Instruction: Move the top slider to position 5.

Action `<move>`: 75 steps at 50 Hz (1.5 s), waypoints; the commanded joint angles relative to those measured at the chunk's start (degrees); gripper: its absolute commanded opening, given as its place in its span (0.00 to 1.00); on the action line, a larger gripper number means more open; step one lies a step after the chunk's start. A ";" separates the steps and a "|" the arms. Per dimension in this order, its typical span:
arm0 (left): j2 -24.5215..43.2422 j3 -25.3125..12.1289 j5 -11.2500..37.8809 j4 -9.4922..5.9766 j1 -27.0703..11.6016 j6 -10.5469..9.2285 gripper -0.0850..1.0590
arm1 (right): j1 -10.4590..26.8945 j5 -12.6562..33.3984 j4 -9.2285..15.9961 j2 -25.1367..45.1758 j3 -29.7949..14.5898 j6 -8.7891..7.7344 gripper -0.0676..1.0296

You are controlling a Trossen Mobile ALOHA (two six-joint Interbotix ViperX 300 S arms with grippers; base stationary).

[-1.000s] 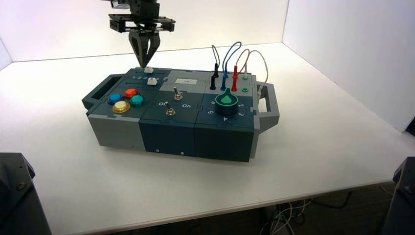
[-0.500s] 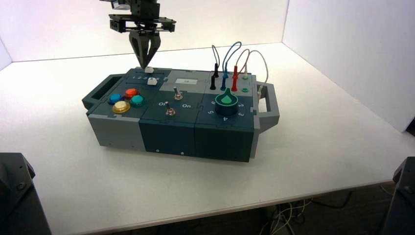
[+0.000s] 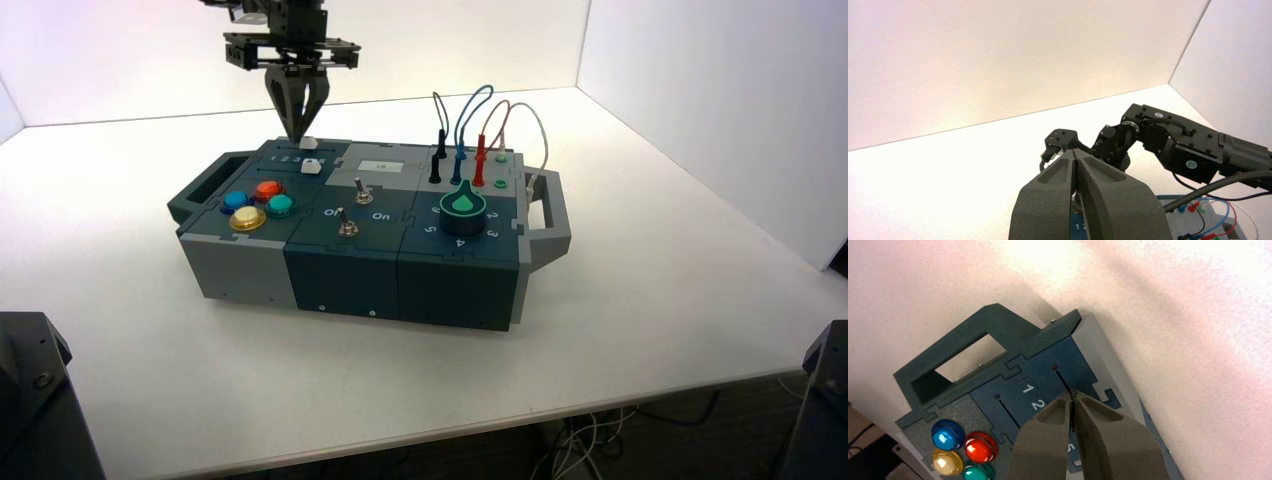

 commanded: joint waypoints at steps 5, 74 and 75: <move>0.18 -0.88 -0.62 0.53 0.26 0.18 0.05 | 0.44 0.18 0.26 -1.58 -0.70 0.00 0.04; 0.62 -1.58 -0.79 0.79 1.05 0.18 0.05 | -0.70 0.97 0.09 -2.37 0.62 -0.26 0.04; 0.62 -1.58 -0.79 0.79 1.14 0.18 0.05 | -0.70 0.97 0.00 -2.37 0.70 -0.26 0.04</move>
